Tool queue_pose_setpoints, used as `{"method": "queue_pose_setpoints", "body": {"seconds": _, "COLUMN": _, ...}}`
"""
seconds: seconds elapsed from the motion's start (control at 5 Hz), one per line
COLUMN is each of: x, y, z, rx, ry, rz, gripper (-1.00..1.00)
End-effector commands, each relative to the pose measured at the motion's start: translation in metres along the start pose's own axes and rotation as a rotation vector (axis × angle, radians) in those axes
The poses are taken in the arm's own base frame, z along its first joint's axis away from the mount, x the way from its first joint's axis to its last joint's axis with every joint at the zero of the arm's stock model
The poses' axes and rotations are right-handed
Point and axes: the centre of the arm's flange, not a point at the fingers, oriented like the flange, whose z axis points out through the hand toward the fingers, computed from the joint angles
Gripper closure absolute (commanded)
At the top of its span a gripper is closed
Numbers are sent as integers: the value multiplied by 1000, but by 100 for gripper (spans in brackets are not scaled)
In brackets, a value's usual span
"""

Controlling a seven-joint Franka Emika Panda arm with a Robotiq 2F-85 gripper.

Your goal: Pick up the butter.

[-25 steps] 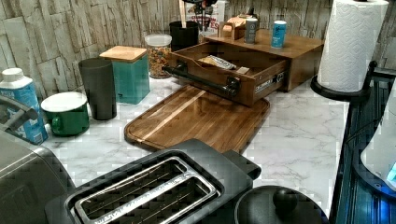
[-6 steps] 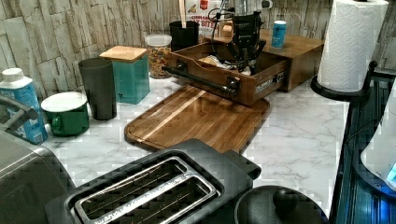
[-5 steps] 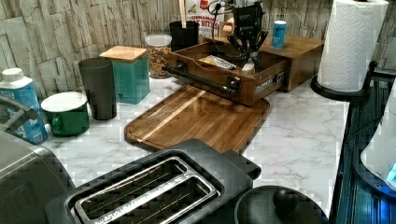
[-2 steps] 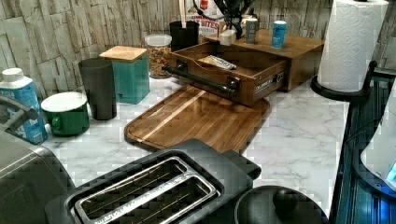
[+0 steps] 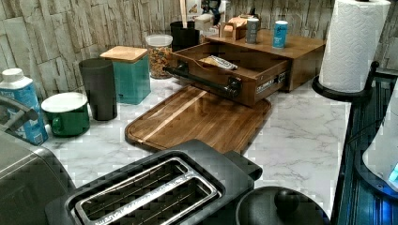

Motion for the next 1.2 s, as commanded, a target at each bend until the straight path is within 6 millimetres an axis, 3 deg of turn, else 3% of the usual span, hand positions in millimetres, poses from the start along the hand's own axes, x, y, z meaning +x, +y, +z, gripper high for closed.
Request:
{"method": "queue_pose_setpoints", "body": {"seconds": 0.2, "x": -25, "y": -7, "z": -109, "rx": 145, "ry": -45, "rz": -6, "gripper": 100}}
{"method": "queue_pose_setpoints", "body": {"seconds": 1.2, "x": -25, "y": -7, "z": -109, "rx": 145, "ry": -45, "rz": -6, "gripper": 100}}
